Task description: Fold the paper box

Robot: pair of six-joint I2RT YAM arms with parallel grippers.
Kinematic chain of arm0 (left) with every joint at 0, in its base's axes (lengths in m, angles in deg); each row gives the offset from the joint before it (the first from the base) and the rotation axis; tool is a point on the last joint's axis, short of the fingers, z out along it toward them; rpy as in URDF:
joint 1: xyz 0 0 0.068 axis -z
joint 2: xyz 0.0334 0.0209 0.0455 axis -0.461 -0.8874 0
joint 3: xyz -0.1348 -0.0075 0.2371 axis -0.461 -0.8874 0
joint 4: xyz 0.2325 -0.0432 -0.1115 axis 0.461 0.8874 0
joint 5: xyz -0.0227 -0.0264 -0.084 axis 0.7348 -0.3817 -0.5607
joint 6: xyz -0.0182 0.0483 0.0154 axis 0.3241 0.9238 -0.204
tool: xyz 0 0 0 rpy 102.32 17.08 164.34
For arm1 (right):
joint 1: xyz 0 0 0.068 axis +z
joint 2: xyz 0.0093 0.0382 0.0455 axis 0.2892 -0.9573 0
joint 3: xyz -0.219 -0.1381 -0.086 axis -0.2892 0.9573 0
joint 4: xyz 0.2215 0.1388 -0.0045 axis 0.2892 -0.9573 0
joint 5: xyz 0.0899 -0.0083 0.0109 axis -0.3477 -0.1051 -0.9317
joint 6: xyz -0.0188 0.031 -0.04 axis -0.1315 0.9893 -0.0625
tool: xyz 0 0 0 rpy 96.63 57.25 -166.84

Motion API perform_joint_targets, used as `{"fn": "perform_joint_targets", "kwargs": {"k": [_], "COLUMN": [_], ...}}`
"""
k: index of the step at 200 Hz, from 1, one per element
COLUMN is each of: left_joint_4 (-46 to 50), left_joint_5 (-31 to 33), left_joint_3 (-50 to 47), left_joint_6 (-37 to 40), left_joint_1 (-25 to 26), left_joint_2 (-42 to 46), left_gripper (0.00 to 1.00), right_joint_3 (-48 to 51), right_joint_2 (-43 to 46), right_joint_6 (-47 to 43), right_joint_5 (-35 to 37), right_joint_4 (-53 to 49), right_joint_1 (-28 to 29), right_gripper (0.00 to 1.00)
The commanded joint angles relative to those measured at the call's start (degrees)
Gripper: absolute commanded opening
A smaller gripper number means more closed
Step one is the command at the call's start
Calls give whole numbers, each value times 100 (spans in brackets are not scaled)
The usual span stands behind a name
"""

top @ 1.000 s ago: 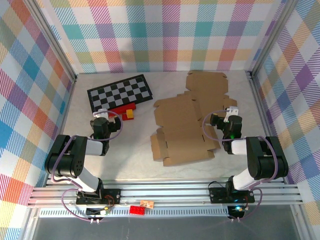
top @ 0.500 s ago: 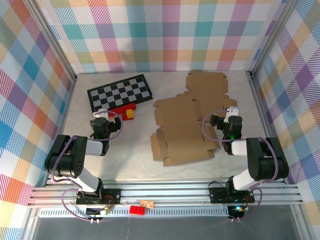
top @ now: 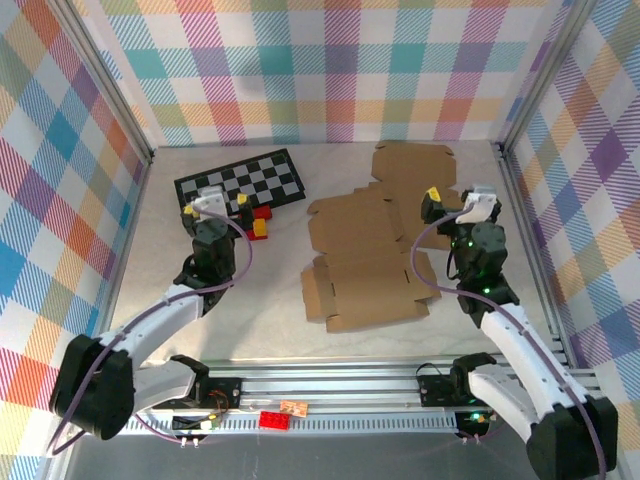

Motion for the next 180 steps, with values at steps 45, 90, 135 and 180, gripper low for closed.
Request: {"fn": "perform_joint_targets", "kwargs": {"k": [45, 90, 135, 180], "left_joint_4": [6064, 6950, 6038, 4632], "left_joint_5": [-2697, -3254, -2732, -2170], "left_joint_3": [3366, 2850, 1089, 196], "left_joint_6": [-4659, -6989, -9919, -11720], "left_joint_1": [1, 1187, 2856, 4035], "left_joint_2": [-498, -413, 200, -156], "left_gripper": [100, 90, 85, 82], "right_joint_3": [-3939, -3735, -2415, -885], "right_joint_2": [-801, -945, -572, -172], "right_joint_6": [3089, 4167, 5028, 6337], "right_joint_5": [-1599, -2651, -3678, -4155], "right_joint_4": [-5761, -6586, -6201, -5297], "right_joint_1": [-16, -7, 18, 189], "right_gripper": [99, 86, 74, 73]}}
